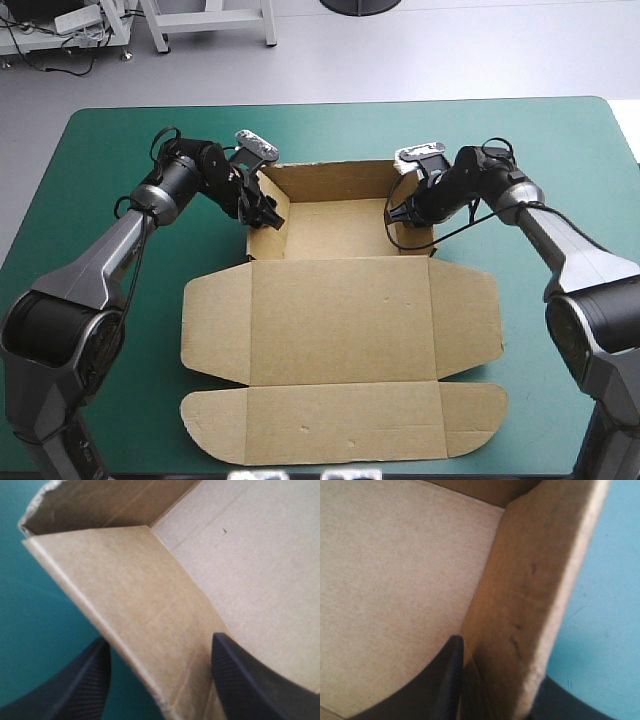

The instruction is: Fold the box

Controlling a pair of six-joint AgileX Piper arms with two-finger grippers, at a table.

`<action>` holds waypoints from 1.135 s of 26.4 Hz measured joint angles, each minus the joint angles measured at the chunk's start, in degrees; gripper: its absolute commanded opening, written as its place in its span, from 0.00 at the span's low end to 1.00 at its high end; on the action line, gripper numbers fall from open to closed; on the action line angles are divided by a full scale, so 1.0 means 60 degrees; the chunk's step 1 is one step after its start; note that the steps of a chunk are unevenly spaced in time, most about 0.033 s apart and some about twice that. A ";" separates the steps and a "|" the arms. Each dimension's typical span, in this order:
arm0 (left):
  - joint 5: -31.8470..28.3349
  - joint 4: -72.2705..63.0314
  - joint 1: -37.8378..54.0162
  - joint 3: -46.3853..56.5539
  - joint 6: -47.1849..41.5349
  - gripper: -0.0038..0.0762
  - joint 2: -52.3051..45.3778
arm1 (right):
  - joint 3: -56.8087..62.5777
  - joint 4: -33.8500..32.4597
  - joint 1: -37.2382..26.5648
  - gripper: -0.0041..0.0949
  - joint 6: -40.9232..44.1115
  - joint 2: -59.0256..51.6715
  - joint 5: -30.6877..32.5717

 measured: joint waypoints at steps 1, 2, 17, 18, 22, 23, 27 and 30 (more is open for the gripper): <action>0.0020 -0.0091 0.0000 -0.0053 0.0000 0.62 0.0000 | 0.0000 -0.0063 0.0002 0.30 -0.0014 0.0000 -0.0010; 0.0041 -0.0267 0.0000 -0.0175 0.0000 0.62 0.0000 | -0.0021 -0.0152 0.0002 0.30 -0.0031 0.0000 -0.0012; 0.1019 -0.1079 0.0000 -0.2059 -0.0490 0.62 0.0011 | -0.1409 -0.0994 0.0010 0.32 -0.0026 0.0116 0.0948; 0.1064 -0.1121 0.0000 -0.2198 -0.0566 0.62 0.0011 | -0.1426 -0.1092 0.0010 0.34 -0.0026 0.0116 0.1021; 0.1263 -0.1366 0.0000 -0.2462 -0.0688 0.62 0.0011 | -0.1437 -0.1642 0.0010 0.38 -0.0026 0.0116 0.1273; 0.1292 -0.1411 0.0000 -0.2472 -0.0700 0.62 0.0011 | -0.1437 -0.1681 0.0010 0.39 -0.0026 0.0116 0.1273; 0.1409 -0.1470 0.0000 -0.2472 -0.0712 0.62 0.0011 | -0.1437 -0.1702 0.0010 0.40 -0.0023 0.0116 0.1103; 0.1411 -0.1511 0.0000 -0.2472 -0.0712 0.62 0.0011 | -0.1437 -0.1702 0.0010 0.40 -0.0012 0.0116 0.0948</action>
